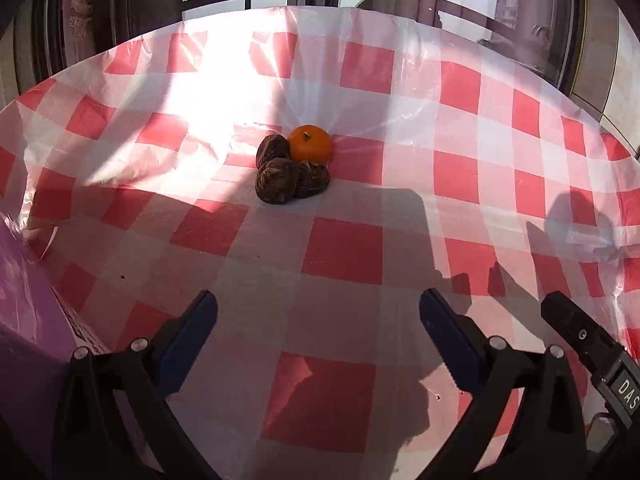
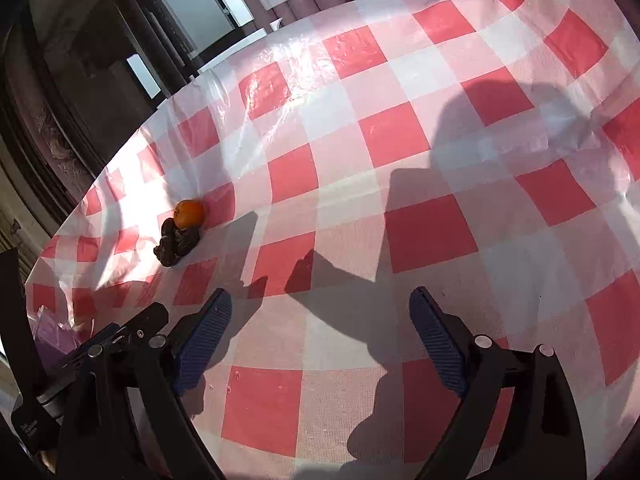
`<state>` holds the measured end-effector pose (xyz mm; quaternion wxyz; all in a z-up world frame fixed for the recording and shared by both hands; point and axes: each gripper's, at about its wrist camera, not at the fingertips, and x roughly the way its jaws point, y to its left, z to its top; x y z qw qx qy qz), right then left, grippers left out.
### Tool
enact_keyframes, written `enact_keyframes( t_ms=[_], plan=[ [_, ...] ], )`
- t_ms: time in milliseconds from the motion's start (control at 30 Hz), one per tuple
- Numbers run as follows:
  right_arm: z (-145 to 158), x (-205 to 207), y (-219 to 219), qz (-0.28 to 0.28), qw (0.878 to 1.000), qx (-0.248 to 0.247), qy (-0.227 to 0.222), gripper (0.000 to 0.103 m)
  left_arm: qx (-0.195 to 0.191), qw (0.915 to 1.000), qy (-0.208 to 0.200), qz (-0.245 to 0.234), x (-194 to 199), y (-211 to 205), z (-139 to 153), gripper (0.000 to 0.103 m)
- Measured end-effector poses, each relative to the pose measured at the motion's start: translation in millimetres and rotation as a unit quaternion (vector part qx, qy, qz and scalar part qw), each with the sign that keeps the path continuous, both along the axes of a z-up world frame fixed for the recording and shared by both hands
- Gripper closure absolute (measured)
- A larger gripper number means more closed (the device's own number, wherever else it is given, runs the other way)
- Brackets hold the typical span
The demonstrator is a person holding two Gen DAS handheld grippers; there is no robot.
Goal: Organize fruits
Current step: 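Move the left gripper to a dark dried fruit and grasp it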
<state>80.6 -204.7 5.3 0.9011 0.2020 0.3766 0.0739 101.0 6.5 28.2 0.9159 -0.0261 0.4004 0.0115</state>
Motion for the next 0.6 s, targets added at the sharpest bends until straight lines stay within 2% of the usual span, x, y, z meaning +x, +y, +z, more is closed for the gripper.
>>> enact_keyframes(
  t_ms=[67,200,333,500,600],
  plan=[
    [0.1,3.9,1.7,0.011,1.000,0.006,-0.004,0.015,0.020,0.9997,-0.010,0.010,9.9,1.4,1.5,0.002],
    [1.7,8.3,1.4,0.024,0.999,0.023,-0.016,0.015,0.014,0.9996,-0.012,0.022,24.9,10.8,1.5,0.002],
    [2.4,10.9,2.8,0.034,0.999,0.027,-0.019,0.015,0.032,0.9984,-0.011,0.046,37.8,21.1,-1.4,0.002],
    [4.3,7.9,-0.6,0.031,0.998,0.038,-0.032,0.015,0.047,0.9968,0.018,0.063,56.3,32.9,-13.6,0.002],
    [4.5,7.9,-0.8,0.032,0.998,0.040,-0.033,0.015,0.023,0.9959,0.040,0.078,67.1,44.0,-18.8,0.002]
  ],
)
